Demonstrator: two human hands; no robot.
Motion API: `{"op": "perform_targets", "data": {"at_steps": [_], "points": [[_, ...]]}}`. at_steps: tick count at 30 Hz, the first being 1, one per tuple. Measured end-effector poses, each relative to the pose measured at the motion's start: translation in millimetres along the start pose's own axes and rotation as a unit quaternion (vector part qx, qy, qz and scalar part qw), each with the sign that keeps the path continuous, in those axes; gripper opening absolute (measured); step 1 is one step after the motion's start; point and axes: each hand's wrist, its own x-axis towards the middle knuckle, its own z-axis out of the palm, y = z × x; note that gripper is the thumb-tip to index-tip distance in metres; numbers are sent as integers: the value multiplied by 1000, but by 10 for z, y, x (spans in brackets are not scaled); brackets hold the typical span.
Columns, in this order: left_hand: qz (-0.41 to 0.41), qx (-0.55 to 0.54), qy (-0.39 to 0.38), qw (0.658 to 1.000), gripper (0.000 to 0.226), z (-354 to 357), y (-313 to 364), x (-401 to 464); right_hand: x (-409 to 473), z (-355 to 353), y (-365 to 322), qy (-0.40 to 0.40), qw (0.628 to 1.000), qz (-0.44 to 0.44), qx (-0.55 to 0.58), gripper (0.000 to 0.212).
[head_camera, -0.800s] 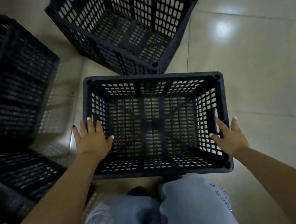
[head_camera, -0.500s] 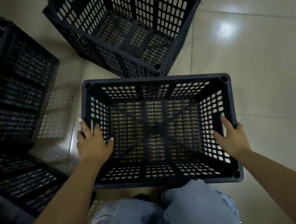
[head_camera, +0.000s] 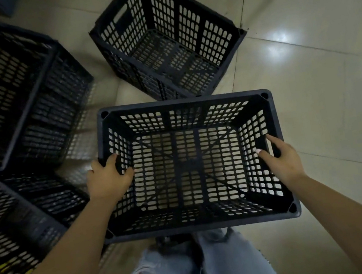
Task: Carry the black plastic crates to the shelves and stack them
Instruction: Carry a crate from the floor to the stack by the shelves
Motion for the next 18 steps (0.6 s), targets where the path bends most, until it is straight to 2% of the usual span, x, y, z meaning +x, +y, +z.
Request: {"op": "perform_targets", "data": {"at_steps": [3,11,18], "points": [[6,-8,40,999,63,-450,-15,-485,-437,-358,-354,21,998,-36,-39,57],[-44,-42,119,991,57,-1567,-146,-1596,-1275,-1245,-1251,28,982,-149,-114,56],[-112,-84,159,977,59,-1950,-648,-2439,-1772,-1417,-1885,-5,955,-248,-160,57]]}}
